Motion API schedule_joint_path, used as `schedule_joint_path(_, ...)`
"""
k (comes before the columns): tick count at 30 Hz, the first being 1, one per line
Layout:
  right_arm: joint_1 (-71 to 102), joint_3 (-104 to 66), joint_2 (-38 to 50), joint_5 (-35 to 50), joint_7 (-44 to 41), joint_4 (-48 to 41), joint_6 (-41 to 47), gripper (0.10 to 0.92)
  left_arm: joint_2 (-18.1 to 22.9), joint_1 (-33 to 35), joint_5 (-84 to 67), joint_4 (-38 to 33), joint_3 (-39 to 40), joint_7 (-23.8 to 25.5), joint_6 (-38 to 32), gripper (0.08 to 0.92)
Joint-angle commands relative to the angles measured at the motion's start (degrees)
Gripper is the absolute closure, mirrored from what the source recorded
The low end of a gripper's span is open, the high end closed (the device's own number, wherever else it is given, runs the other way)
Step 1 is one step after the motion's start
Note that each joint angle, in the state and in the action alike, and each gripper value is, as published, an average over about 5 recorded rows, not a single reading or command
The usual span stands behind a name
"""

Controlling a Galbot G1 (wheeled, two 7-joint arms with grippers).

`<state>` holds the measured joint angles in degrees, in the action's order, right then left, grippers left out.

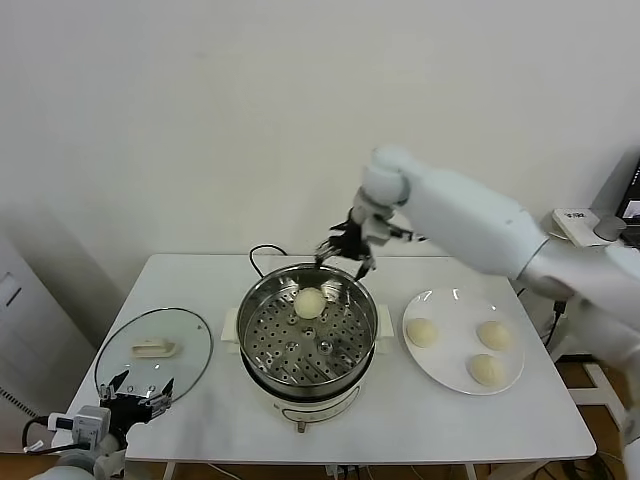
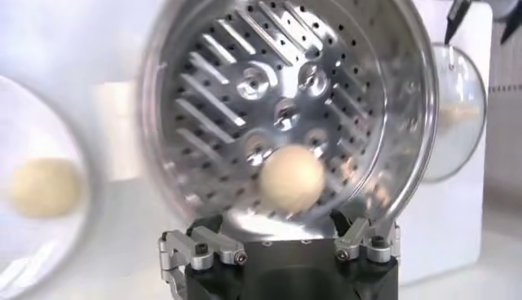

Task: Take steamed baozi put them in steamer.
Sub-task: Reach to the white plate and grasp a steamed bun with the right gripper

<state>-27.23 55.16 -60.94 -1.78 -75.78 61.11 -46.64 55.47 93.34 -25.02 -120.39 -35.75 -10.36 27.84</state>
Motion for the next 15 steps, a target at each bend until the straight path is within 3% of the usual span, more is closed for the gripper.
schedule_joint_path(1,-8.52,11.57,8.61,13.81,-3.53,-7.43,29.75,0.203,-0.33,-0.1,-0.04,-0.19,0.02,0.01,0.2,0.177)
schedule_joint_path(6,-6.39,14.19,10.31,17.65,-3.7,-9.46,35.46,0.203,-0.39,-0.12,-0.11,-0.16,-0.01,0.01,0.21,0.177)
schedule_joint_path(15,0.83,11.69,9.67,17.61,-2.0,-12.48,38.2,0.203,-0.31,-0.33,-0.22,-0.06,0.02,0.07,0.37,0.177)
